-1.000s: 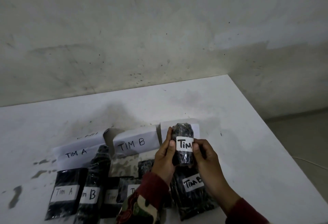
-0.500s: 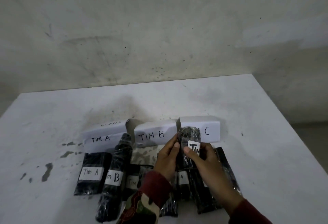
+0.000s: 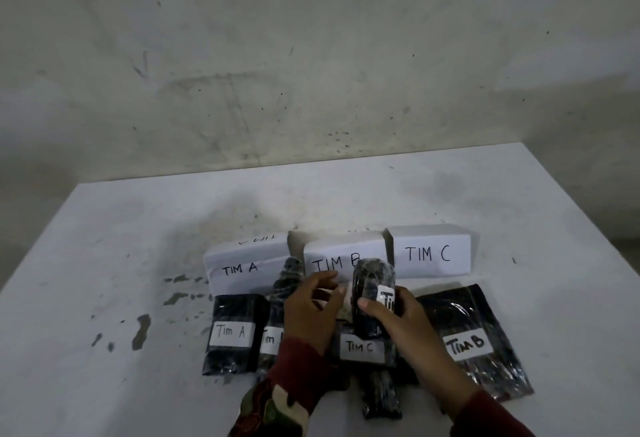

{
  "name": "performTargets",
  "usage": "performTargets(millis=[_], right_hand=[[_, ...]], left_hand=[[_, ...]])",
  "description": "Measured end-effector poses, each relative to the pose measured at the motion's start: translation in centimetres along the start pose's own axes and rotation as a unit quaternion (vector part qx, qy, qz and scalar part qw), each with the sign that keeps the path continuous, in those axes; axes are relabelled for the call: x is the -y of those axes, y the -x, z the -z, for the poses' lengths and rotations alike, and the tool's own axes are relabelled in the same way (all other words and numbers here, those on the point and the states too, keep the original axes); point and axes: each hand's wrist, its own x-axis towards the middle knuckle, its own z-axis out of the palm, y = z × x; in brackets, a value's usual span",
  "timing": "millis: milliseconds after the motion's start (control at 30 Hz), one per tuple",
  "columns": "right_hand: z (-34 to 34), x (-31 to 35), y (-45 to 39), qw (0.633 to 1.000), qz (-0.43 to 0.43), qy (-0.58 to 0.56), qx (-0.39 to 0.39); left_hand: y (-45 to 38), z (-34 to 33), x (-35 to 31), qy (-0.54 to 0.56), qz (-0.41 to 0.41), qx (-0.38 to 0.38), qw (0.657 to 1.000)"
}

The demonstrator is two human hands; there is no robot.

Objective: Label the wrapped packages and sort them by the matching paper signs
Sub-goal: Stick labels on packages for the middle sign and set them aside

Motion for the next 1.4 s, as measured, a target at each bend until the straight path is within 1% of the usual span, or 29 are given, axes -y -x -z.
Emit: performTargets(millis=[33,67,100,133,200,300,500,567,633,667,700,767,833,867,900,967,1067,1200,1267,1333,1400], right_hand=[[-0.5,-0.1,0.1,1.0,-0.003,0.005,0.0],[-1.0,-0.1,0.1,1.0,-0.006,0.01,-0.002],[-1.3,-0.1,0.2,1.0,-0.009,0.012,-0.003],[-1.7,-0.1,0.3,1.0,-0.01,0.015,-0.005],[-2.5,-0.1,0.3,1.0,-0.01,0.024,-0.007],[-3.6,-0.2,0.5,0.999,-0.015,0.041,-0.011],[-4.6,-0.2,0.8,0.998,-0.019,0.059,-0.006],[-4.9,-0.1,0.8,0.998,-0.019,0.061,-0.006],[-5.2,0.2,0.7,0.998,-0.021,0.059,-0.004],[-5.4,0.3,0.7,0.998,-0.023,0.057,0.001],[-5.6,0.4,0.6,0.998,-0.023,0.055,0.007],[-6.0,0.5,0.5,0.999,-0.017,0.048,0.018],[-6.5,0.8,0.3,0.999,-0.009,0.04,0.027],[-6.9,1.0,0.2,0.999,-0.005,0.037,0.034],[-7.3,1.2,0.0,0.999,-0.002,0.037,0.04],[-8.1,1.8,-0.5,0.998,0.003,0.044,0.052],[-9.9,2.8,-1.6,0.997,0.006,0.039,0.066],[-12.4,4.2,-3.6,0.997,0.012,0.031,0.069],[-13.4,4.8,-4.8,0.997,0.012,0.029,0.074],[-14.7,5.4,-6.2,0.996,0.006,0.021,0.088],[-15.7,6.1,-7.7,0.996,0.0,0.008,0.092]], left_hand=[[-0.1,0.7,0.6,-0.061,-0.002,-0.011,0.998],[-0.2,1.3,1.6,-0.151,-0.006,-0.02,0.988],[-0.3,1.9,2.5,-0.243,-0.005,-0.027,0.97],[-0.4,2.6,3.2,-0.307,0.007,-0.027,0.951],[-0.6,3.4,3.9,-0.356,0.033,-0.007,0.934],[-0.9,4.0,4.6,-0.364,0.051,0.013,0.93],[-2.1,5.5,4.7,-0.278,0.078,0.037,0.957],[-2.4,6.1,4.5,-0.196,0.087,0.027,0.976],[-2.6,6.7,4.1,-0.056,0.137,0.023,0.989],[-2.7,7.2,3.9,0.017,0.175,0.026,0.984],[-2.9,7.7,3.7,0.092,0.219,0.031,0.971],[-3.4,8.8,3.4,0.232,0.305,0.037,0.923],[-4.0,10.1,3.1,0.316,0.346,0.048,0.882],[-4.3,10.7,3.0,0.338,0.351,0.052,0.872],[-4.7,11.3,2.8,0.352,0.347,0.055,0.868],[-5.5,12.1,2.4,0.364,0.327,0.046,0.871],[-7.0,13.4,1.9,0.352,0.293,0.017,0.889],[-9.5,14.6,1.7,0.319,0.285,-0.005,0.904],[-10.8,14.9,1.6,0.321,0.266,-0.013,0.909],[-12.5,15.3,1.5,0.329,0.247,-0.014,0.911],[-14.3,15.8,1.4,0.334,0.252,0.001,0.908]])
